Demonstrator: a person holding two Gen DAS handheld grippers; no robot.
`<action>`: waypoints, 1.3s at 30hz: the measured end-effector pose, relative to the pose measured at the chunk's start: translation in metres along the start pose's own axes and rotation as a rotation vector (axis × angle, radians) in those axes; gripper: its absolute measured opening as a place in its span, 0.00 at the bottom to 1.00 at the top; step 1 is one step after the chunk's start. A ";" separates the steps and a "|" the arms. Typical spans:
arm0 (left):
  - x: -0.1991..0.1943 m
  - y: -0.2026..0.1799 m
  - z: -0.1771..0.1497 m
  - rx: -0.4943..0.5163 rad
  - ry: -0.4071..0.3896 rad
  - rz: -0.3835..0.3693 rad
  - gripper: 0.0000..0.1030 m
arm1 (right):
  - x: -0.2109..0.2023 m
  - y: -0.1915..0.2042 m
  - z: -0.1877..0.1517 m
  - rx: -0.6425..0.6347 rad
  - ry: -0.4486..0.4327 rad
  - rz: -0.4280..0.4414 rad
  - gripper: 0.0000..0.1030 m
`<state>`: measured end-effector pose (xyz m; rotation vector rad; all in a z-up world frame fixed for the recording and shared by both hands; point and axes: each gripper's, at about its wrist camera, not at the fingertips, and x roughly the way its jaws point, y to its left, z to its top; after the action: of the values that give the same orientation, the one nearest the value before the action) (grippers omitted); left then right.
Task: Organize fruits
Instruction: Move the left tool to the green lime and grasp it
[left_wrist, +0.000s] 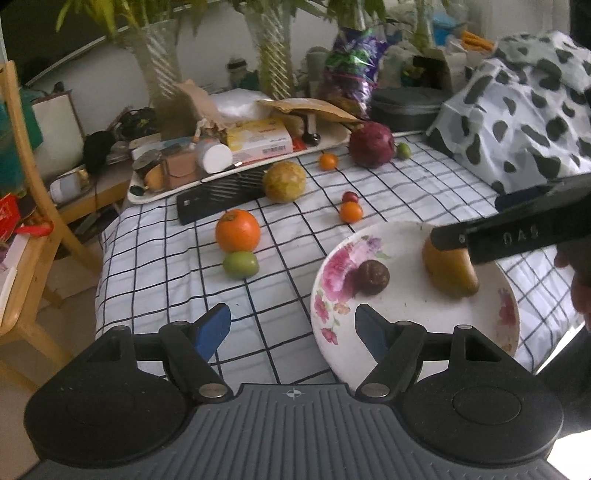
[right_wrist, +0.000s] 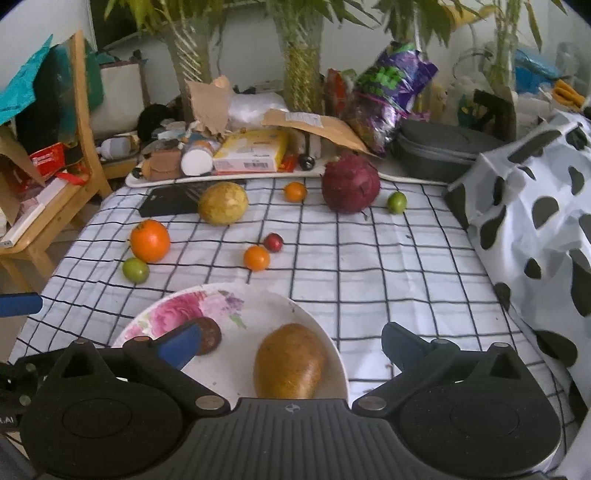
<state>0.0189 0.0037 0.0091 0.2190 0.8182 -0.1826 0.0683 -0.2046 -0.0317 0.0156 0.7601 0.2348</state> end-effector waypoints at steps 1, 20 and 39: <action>0.000 0.002 0.001 -0.007 -0.001 0.002 0.71 | 0.000 0.001 0.000 -0.016 -0.003 -0.004 1.00; 0.032 0.046 0.003 -0.014 -0.030 -0.056 0.71 | 0.007 0.017 0.006 -0.070 -0.042 -0.034 1.00; 0.098 0.078 0.027 -0.016 0.047 -0.125 0.60 | 0.047 0.026 0.033 -0.125 -0.045 -0.051 1.00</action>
<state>0.1222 0.0647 -0.0358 0.1578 0.8804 -0.2895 0.1179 -0.1671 -0.0372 -0.1163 0.6989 0.2328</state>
